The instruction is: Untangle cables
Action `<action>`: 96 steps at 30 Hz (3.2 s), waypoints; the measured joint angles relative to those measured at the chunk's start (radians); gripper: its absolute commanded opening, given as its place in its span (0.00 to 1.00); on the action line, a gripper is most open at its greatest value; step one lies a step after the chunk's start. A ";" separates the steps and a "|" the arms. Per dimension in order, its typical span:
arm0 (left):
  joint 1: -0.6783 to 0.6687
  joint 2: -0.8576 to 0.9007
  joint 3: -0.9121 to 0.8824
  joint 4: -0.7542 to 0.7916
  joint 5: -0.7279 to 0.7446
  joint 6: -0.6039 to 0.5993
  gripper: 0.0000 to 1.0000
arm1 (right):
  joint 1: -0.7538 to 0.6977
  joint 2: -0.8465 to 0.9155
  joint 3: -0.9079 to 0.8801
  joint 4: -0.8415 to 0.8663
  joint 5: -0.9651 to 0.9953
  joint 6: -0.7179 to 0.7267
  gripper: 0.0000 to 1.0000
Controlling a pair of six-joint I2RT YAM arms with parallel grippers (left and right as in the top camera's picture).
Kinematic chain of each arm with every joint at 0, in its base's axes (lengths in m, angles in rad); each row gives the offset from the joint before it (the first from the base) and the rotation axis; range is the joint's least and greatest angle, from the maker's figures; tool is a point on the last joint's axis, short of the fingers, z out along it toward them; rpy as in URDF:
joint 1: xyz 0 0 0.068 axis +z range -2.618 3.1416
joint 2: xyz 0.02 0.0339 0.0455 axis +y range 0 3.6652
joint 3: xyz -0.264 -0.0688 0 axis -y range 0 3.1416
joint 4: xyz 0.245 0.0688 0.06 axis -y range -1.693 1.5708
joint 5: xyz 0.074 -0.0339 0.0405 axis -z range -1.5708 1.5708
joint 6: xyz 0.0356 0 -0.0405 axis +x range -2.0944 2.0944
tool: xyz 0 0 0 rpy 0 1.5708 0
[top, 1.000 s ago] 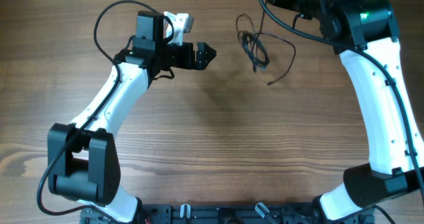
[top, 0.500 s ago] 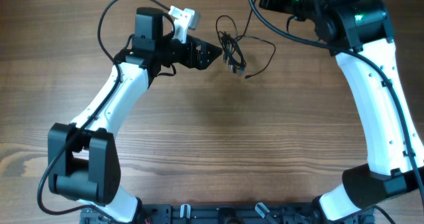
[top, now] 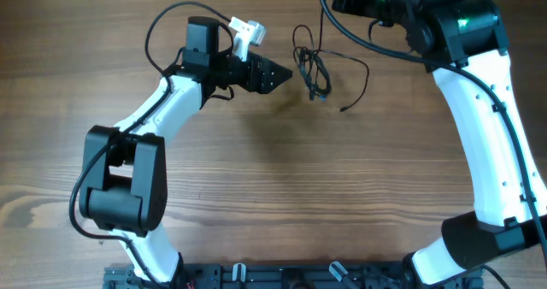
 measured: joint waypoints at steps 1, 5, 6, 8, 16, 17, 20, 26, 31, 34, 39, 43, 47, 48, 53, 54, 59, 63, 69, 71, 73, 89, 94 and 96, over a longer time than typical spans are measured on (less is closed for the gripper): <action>-0.001 0.000 0.000 0.018 0.015 0.000 0.92 | 0.000 0.000 0.000 0.000 0.000 0.000 0.05; -0.007 0.000 0.000 0.104 0.070 -0.019 0.86 | 0.000 0.000 0.000 0.000 0.000 0.000 0.05; -0.011 0.000 0.000 0.126 0.078 -0.027 0.85 | 0.002 0.000 0.000 0.001 -0.001 0.000 0.05; -0.020 0.000 0.000 0.153 0.093 -0.040 0.81 | 0.005 0.000 0.000 0.002 -0.001 0.000 0.05; -0.055 0.000 0.001 0.172 0.122 -0.072 0.34 | 0.021 0.000 0.000 0.005 -0.007 0.000 0.05; -0.055 0.000 0.001 0.172 0.124 -0.072 0.33 | 0.021 0.000 0.000 0.005 -0.007 0.000 0.05; -0.055 0.000 0.000 0.173 0.124 -0.069 0.32 | 0.021 0.000 0.000 0.006 -0.007 0.000 0.05; -0.055 0.000 0.001 0.173 0.124 -0.069 0.33 | 0.021 0.000 0.000 0.006 -0.007 0.000 0.05; -0.055 0.000 0.001 0.173 0.124 -0.072 0.59 | 0.021 0.000 0.000 0.006 -0.007 0.001 0.05; -0.055 0.000 0.001 0.173 0.125 -0.068 0.73 | 0.021 0.000 0.000 0.006 -0.007 0.004 0.05; -0.055 0.000 0.001 0.173 0.124 -0.075 0.45 | 0.021 0.000 0.000 0.006 -0.008 0.008 0.05; -0.055 0.000 0.001 0.174 0.112 -0.072 0.33 | 0.021 0.000 0.000 0.007 -0.008 0.009 0.04; -0.055 0.000 0.001 0.175 0.099 -0.073 0.25 | 0.021 0.000 0.000 0.008 -0.008 0.015 0.05; -0.055 0.000 0.001 0.176 0.098 -0.071 0.22 | 0.021 0.000 0.000 0.008 -0.008 0.016 0.04; -0.055 0.000 0.001 0.177 0.097 -0.069 0.12 | 0.021 0.000 0.000 0.011 -0.008 0.016 0.05; -0.055 0.000 0.001 0.177 0.097 -0.071 0.11 | 0.021 0.000 0.000 0.012 -0.008 0.016 0.05; -0.055 0.000 0.001 0.179 0.097 -0.068 0.29 | 0.021 0.000 0.000 0.015 -0.008 0.017 0.05; -0.055 0.000 0.001 0.175 0.085 -0.079 0.05 | 0.021 0.000 0.000 0.015 -0.008 0.019 0.05; -0.055 0.000 0.001 0.178 0.067 -0.072 0.23 | 0.021 0.000 0.000 0.016 -0.011 0.023 0.05; -0.055 0.000 0.001 0.179 0.066 -0.068 0.36 | 0.021 0.000 0.000 0.020 -0.011 0.023 0.05; -0.055 0.000 0.001 0.179 0.064 -0.074 0.08 | 0.021 0.000 0.000 0.023 -0.011 0.023 0.05; -0.055 0.000 0.001 0.179 0.056 -0.076 0.04 | 0.021 0.000 0.000 0.024 -0.019 0.023 0.05; -0.052 0.000 0.001 0.180 0.018 -0.097 0.04 | 0.021 0.000 0.000 0.008 -0.018 0.023 0.05; -0.043 0.000 0.001 0.180 0.013 -0.111 0.04 | 0.021 0.000 0.000 -0.006 -0.014 0.022 0.05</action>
